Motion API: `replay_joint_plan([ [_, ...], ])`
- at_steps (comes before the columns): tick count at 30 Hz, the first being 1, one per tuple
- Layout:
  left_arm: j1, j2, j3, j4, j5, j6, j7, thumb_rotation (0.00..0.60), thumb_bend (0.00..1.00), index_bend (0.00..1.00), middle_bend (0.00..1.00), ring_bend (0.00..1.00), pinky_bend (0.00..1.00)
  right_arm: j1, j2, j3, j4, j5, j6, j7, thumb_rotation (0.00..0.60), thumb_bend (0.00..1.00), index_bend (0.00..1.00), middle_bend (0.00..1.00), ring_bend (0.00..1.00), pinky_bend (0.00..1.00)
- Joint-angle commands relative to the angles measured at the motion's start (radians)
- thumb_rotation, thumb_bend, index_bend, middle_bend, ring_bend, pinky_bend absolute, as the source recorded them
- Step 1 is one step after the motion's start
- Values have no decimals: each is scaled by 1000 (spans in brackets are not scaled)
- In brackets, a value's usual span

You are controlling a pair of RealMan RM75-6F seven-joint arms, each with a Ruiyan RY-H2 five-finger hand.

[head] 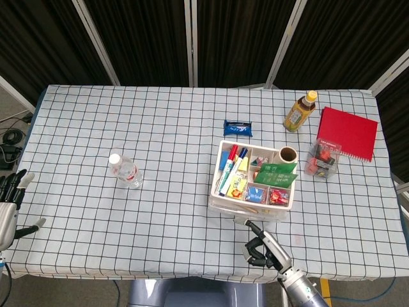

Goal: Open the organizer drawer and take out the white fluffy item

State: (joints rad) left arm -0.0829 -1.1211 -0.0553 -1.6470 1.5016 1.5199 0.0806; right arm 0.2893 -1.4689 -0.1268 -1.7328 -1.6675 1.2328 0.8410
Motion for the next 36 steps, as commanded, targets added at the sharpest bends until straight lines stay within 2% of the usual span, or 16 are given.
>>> replay_joint_plan([
  [1, 0, 0, 0, 0, 1, 1, 0, 600, 121, 0, 0, 0, 0, -11, -3, 0, 6, -18, 32, -33, 600, 504, 196, 957, 969, 829],
  [6, 1, 1, -1, -1, -3, 1, -1, 600, 120, 0, 0, 0, 0, -52, -29, -6, 24, -86, 134, -175, 600, 502, 195, 957, 968, 828],
  [13, 4, 3, -4, -2, -4, 8, -3, 600, 120, 0, 0, 0, 0, -66, -5, -12, 4, -132, 184, -285, 600, 497, 190, 951, 965, 826],
  [18, 5, 4, -4, -2, -2, 11, -1, 600, 121, 0, 0, 0, 0, -64, 23, 3, -12, -102, 171, -364, 600, 488, 185, 951, 965, 826],
  [25, 0, 6, -5, -5, -17, -5, 7, 600, 120, 0, 0, 0, 0, -62, 55, 56, -14, -34, 151, -558, 600, 487, 184, 951, 965, 825],
  [36, -2, 4, -5, -10, -19, -9, 20, 600, 121, 0, 0, 0, 0, -75, 65, 63, -27, -15, 153, -688, 600, 487, 181, 951, 965, 826],
])
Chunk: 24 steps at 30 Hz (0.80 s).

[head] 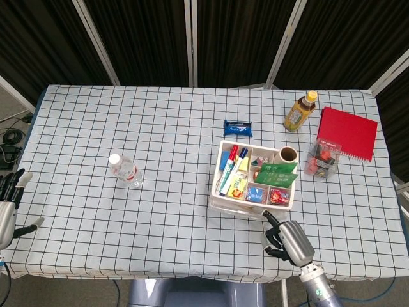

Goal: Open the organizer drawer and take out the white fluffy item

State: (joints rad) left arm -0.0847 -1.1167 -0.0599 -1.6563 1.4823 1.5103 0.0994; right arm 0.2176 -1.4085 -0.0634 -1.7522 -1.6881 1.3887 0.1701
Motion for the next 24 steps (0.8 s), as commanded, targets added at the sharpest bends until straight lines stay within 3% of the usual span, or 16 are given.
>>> replay_joint_plan([
  [1, 0, 0, 0, -1, 0, 0, 1, 600, 121, 0, 0, 0, 0, -4, 6, -1, -12, 7, -5, -26, 600, 487, 183, 951, 965, 826],
  [14, 0, 2, 1, -2, -1, -1, -1, 600, 121, 0, 0, 0, 0, -8, 5, 2, -39, 13, -9, -70, 600, 489, 356, 951, 965, 826],
  [24, -1, 3, 0, -4, -3, -3, 1, 600, 121, 0, 0, 0, 0, -20, 9, -9, -44, 2, 3, -77, 600, 490, 392, 953, 965, 827],
])
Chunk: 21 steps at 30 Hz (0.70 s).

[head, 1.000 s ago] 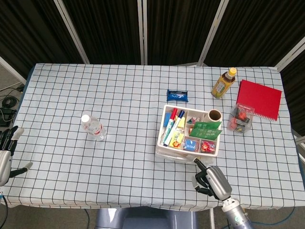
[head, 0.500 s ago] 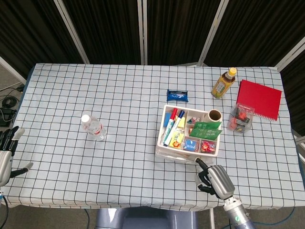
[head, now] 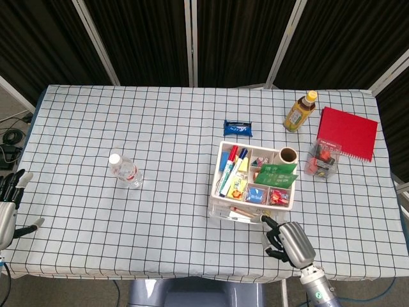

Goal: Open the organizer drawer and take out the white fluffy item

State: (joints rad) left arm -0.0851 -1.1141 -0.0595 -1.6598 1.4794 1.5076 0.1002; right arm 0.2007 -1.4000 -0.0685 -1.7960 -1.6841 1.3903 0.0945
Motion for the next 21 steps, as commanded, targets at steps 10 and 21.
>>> replay_joint_plan([
  [10, 5, 6, 2, -3, 8, 11, -10, 600, 121, 0, 0, 0, 0, -29, -1, -35, -2, -45, 29, -39, 600, 489, 401, 953, 965, 827],
  [21, 4, 5, 4, -6, 14, 11, -6, 600, 120, 0, 0, 0, 0, -48, 11, -60, 2, -67, 41, -40, 600, 489, 417, 953, 965, 827],
])
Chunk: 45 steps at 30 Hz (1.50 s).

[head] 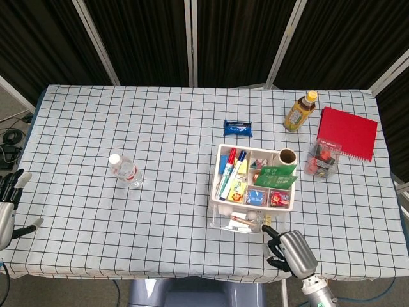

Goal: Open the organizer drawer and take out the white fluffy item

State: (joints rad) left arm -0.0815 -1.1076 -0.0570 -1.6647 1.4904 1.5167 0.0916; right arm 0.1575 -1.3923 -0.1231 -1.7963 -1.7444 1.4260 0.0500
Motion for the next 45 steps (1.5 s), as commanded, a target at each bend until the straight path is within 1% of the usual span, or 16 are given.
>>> replay_joint_plan([
  [1, 0, -2, 2, -1, 4, 2, 4, 600, 121, 0, 0, 0, 0, -7, 4, -7, 4, -11, 9, 7, 600, 489, 418, 953, 965, 827],
  [8, 1, -2, 4, -2, 8, 3, 5, 600, 120, 0, 0, 0, 0, -17, 6, -12, 11, -27, 27, 15, 600, 489, 421, 953, 965, 827],
  [15, 1, 0, 4, -3, 8, 3, 3, 600, 121, 0, 0, 0, 0, -30, 14, -31, 6, -56, 39, 2, 600, 489, 445, 953, 965, 827],
  [33, 1, 0, 5, -5, 9, 2, 6, 600, 121, 0, 0, 0, 0, -55, 37, -49, 6, -86, 65, 3, 600, 489, 486, 953, 965, 827],
  [45, 2, 1, 5, -5, 9, 3, 4, 600, 122, 0, 0, 0, 0, -70, 48, -57, 12, -97, 76, 8, 600, 489, 491, 953, 965, 827],
])
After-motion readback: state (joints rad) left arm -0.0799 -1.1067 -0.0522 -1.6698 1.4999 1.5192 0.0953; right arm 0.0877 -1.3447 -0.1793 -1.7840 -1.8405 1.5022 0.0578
